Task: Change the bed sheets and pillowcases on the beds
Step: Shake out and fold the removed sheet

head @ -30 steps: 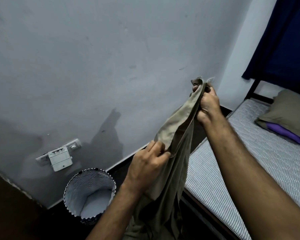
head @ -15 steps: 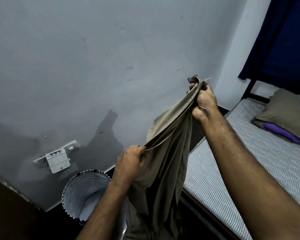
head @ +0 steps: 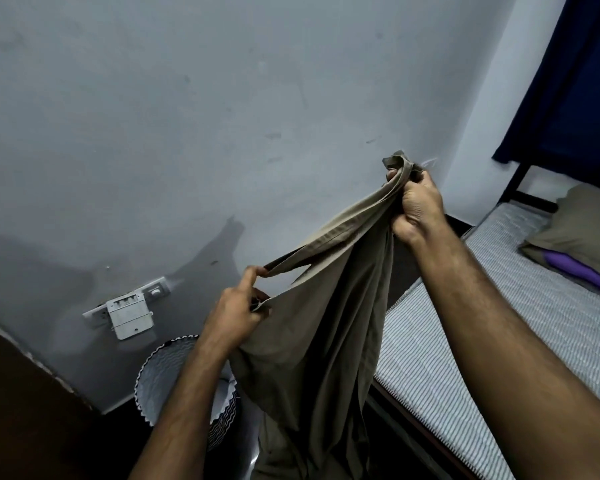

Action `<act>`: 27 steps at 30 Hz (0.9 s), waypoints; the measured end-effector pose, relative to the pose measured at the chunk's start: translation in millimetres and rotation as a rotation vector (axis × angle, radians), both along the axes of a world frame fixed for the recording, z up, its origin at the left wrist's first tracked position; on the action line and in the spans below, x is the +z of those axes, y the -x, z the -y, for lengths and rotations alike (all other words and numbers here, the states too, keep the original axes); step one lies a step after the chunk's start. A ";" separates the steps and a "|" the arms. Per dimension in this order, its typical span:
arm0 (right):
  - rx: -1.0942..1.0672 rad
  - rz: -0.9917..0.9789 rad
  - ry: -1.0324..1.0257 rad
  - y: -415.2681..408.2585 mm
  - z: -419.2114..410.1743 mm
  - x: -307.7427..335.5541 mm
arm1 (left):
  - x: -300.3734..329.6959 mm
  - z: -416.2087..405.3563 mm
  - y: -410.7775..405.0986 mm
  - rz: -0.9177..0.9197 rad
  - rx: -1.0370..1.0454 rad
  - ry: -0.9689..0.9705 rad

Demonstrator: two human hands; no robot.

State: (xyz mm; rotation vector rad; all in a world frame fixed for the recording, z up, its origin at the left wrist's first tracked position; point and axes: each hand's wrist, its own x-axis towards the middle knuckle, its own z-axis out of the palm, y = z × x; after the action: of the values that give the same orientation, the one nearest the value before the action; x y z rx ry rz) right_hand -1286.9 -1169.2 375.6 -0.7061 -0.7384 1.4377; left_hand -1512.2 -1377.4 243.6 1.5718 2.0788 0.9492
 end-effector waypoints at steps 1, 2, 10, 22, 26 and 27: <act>0.006 0.012 -0.003 1.1 1.0 -2.0 | -0.3 0.1 -0.2 0.013 0.010 -0.020; 0.014 0.026 -0.007 2.7 1.6 -4.0 | -0.9 0.1 0.2 0.011 0.027 -0.048; 0.046 0.025 -0.044 3.5 7.4 -9.1 | 6.8 1.6 -0.4 -0.030 0.209 -0.330; -0.070 0.831 -0.447 -14.0 4.8 -48.6 | 49.1 0.3 -12.3 0.528 0.234 -0.587; 0.056 1.453 -0.405 -12.4 15.5 -47.8 | 65.4 -12.7 -35.3 0.663 0.123 -0.570; 0.052 1.567 -0.412 -11.3 26.1 -44.0 | 68.2 -16.5 -41.5 0.646 0.108 -0.566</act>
State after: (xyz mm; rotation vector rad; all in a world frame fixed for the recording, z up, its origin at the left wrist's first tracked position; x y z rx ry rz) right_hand -1275.6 -1195.3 331.6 -1.4380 -2.1496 0.4682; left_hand -1470.7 -1360.9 311.8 1.1356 1.5117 1.9061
